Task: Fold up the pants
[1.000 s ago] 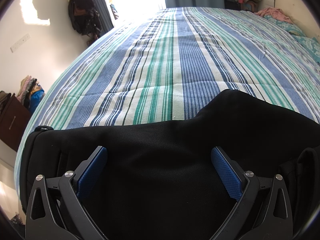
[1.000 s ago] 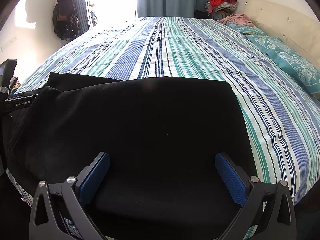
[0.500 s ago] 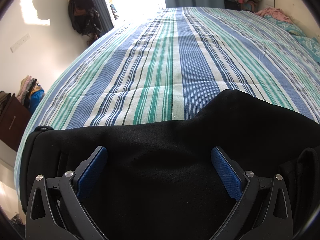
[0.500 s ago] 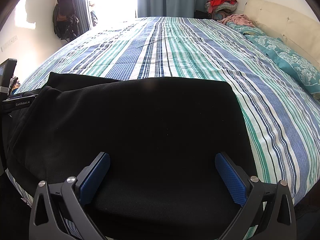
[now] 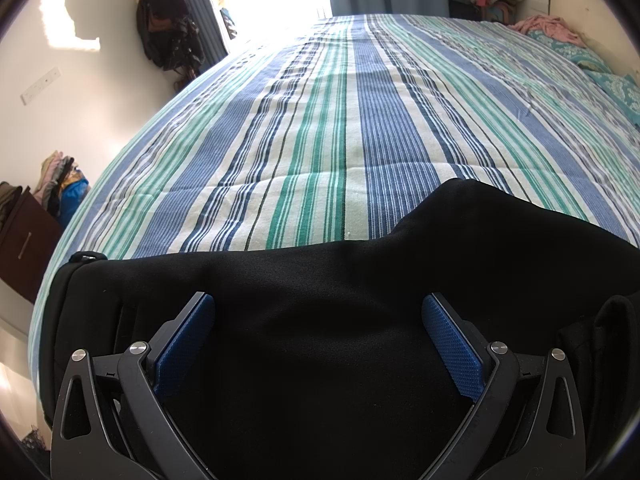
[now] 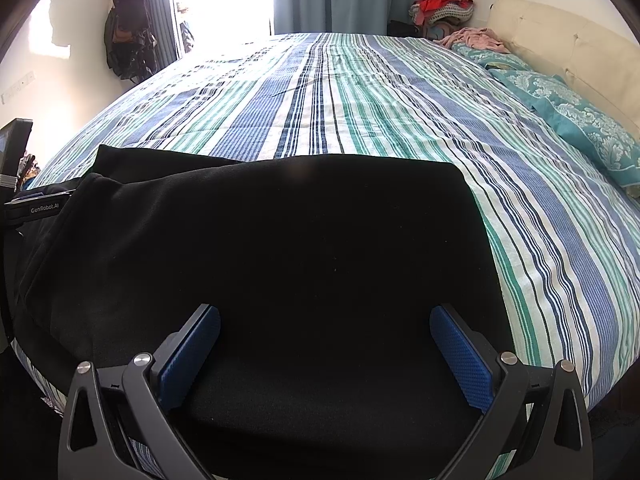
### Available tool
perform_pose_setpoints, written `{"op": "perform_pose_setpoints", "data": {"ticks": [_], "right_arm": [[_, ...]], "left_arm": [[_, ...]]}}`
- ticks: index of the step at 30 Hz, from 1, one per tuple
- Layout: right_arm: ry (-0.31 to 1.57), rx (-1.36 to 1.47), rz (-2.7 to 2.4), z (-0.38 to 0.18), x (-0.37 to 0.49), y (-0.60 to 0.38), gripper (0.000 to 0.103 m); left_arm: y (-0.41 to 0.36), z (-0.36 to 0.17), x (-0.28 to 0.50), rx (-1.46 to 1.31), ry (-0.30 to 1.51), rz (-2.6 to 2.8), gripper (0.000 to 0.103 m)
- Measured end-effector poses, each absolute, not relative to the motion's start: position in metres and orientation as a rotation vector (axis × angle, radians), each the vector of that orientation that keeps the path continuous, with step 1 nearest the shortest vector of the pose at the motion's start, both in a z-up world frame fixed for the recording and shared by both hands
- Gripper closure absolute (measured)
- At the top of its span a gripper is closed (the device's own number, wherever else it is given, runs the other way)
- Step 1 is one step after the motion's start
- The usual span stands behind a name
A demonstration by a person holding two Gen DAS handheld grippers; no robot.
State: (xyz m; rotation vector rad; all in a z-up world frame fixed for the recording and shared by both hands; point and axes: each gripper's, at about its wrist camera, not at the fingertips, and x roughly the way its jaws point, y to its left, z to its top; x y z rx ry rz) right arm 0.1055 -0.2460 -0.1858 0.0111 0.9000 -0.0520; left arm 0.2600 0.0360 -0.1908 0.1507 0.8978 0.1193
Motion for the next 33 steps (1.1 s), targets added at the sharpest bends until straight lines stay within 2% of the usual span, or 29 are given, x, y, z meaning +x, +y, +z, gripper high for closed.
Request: {"op": "perform_pose_setpoints", "data": {"ticks": [15, 20, 24, 28, 33], "right_arm": [[0.879, 0.005, -0.056, -0.188, 0.104, -0.246, 0.0], [0.876, 0.001, -0.05, -0.189, 0.103, -0.246, 0.0], [0.877, 0.001, -0.05, -0.189, 0.103, -0.246, 0.0], [0.876, 0.001, -0.051, -0.189, 0.103, -0.245, 0.0], [0.875, 0.001, -0.054, -0.189, 0.104, -0.246, 0.0]], "left_arm": [[0.035, -0.192, 0.264, 0.147, 0.916, 0.138, 0.0], [0.043, -0.175, 0.264, 0.086, 1.026, 0.109, 0.002], [0.072, -0.134, 0.241, -0.079, 0.984, 0.035, 0.001], [0.122, -0.099, 0.227, -0.113, 0.962, 0.003, 0.001], [0.202, -0.111, 0.229, -0.126, 1.084, 0.045, 0.001]]}}
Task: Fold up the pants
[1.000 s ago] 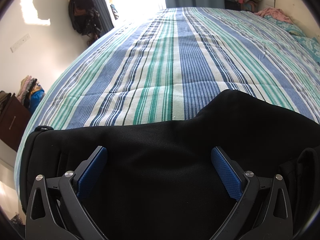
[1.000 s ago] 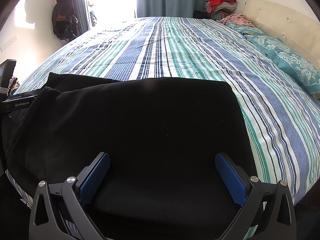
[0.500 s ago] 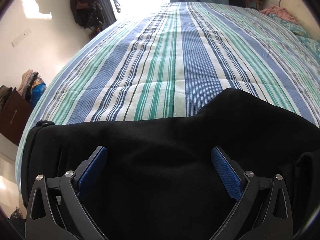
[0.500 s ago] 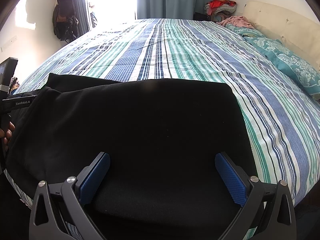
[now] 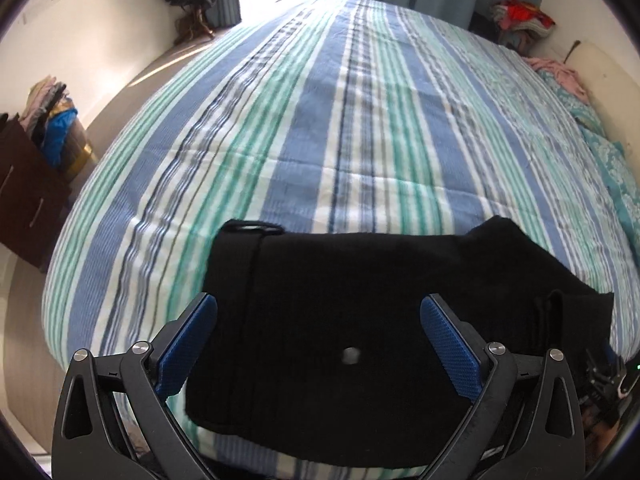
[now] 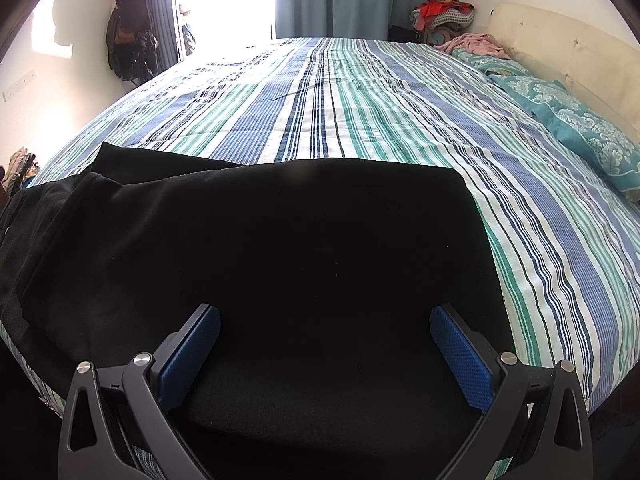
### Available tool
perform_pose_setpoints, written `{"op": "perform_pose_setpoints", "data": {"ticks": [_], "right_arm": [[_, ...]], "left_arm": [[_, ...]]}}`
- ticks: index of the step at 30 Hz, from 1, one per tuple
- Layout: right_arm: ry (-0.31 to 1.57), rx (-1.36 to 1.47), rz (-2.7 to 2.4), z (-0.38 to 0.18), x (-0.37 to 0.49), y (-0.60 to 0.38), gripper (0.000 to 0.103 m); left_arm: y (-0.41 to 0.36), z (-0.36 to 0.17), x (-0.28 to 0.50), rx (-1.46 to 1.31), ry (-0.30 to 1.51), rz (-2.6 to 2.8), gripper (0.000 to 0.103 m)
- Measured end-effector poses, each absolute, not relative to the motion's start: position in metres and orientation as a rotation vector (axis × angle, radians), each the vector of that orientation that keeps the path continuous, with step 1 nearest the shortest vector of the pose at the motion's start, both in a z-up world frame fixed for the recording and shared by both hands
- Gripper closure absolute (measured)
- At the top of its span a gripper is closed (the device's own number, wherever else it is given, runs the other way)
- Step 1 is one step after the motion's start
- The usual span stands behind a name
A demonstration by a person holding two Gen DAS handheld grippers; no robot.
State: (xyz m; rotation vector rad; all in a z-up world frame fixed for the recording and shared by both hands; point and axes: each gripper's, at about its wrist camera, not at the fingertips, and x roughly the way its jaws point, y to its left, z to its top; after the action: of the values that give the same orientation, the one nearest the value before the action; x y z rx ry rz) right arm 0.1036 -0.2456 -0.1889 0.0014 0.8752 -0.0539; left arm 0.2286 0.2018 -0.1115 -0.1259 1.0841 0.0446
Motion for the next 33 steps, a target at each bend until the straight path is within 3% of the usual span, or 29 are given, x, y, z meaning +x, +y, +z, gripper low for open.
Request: {"op": "perform_pose_setpoints", "data": {"ticks": [8, 13, 27, 31, 33], "right_arm": [[0.865, 0.0, -0.067, -0.19, 0.104, -0.244, 0.0], [0.863, -0.001, -0.068, -0.19, 0.103, -0.243, 0.0], [0.868, 0.001, -0.069, -0.189, 0.105, -0.243, 0.0], [0.872, 0.001, -0.069, -0.189, 0.106, -0.243, 0.0], [0.877, 0.002, -0.07, -0.189, 0.107, -0.243, 0.0]], "left_arm": [[0.244, -0.152, 0.234, -0.422, 1.134, -0.105, 0.001], [0.229, -0.191, 0.244, -0.325, 1.215, -0.07, 0.0], [0.232, -0.189, 0.245, -0.347, 1.245, -0.039, 0.002], [0.222, -0.176, 0.233, -0.316, 1.222, 0.009, 0.034], [0.22, -0.164, 0.225, -0.28, 1.208, 0.075, 0.067]]}}
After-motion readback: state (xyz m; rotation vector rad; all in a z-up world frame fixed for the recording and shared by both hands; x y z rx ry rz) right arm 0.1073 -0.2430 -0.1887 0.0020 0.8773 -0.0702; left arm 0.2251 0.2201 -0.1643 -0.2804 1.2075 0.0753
